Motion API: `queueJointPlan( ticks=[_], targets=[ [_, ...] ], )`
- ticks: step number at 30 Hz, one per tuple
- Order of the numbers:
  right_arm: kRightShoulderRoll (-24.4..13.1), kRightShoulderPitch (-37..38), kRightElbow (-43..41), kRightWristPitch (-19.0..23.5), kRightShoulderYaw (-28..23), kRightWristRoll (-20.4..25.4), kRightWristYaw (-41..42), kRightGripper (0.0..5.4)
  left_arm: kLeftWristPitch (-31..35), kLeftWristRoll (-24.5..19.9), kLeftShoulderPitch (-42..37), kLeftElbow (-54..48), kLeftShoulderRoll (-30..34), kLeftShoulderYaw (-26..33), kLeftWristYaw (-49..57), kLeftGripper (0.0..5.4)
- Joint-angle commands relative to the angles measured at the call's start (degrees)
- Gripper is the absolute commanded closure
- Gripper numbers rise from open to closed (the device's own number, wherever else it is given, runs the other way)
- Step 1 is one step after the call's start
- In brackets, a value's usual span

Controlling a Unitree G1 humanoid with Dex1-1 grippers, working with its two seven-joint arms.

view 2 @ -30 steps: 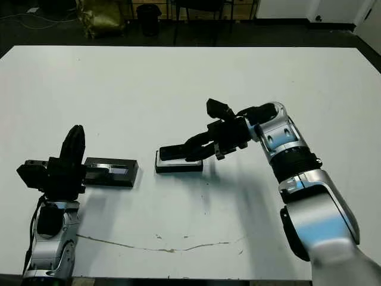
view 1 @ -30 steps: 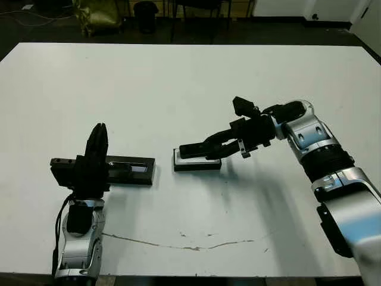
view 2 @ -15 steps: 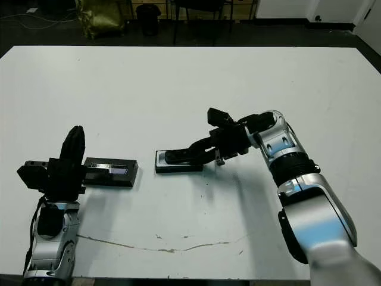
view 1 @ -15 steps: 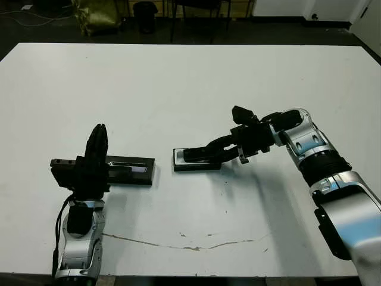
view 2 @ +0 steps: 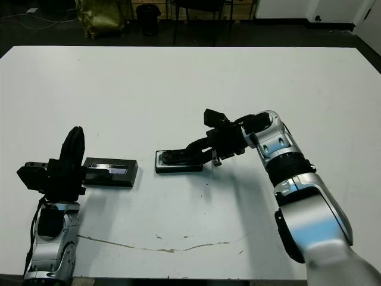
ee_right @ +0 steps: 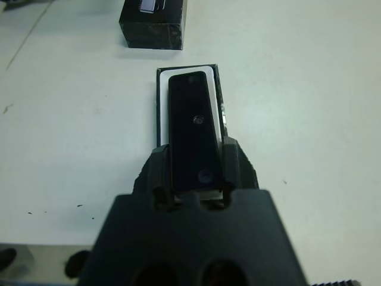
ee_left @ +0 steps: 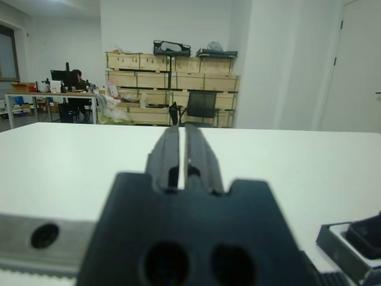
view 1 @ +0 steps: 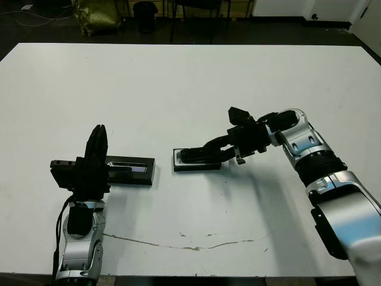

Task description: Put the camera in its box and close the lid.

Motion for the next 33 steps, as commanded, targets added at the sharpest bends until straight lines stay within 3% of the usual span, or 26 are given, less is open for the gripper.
queueJointPlan(
  ticks=[1,18,29,33],
  targets=[
    [0.58,0.43,-0.17,-1.65,1.65,-2.03,-0.6,4.76,0.5,-0.09,0.95,0.54,-0.21,0.06,0.04,5.4],
    [2.65,-1.0,4.47,-3.83,3.34,-4.81,-1.3,4.76,0.99,0.57,1.5,0.06,-0.68,-0.04,1.04,5.4],
    [2.02,-1.42,5.43,-3.81,3.62,-5.71,-1.42,4.76,0.24,0.72,1.44,0.61,-0.43,0.09,0.89,5.4],
    [2.07,-2.18,5.16,-1.68,4.99,-6.83,-0.24,4.76,-0.38,1.02,1.41,0.89,-0.48,0.14,1.06,5.4]
  ],
)
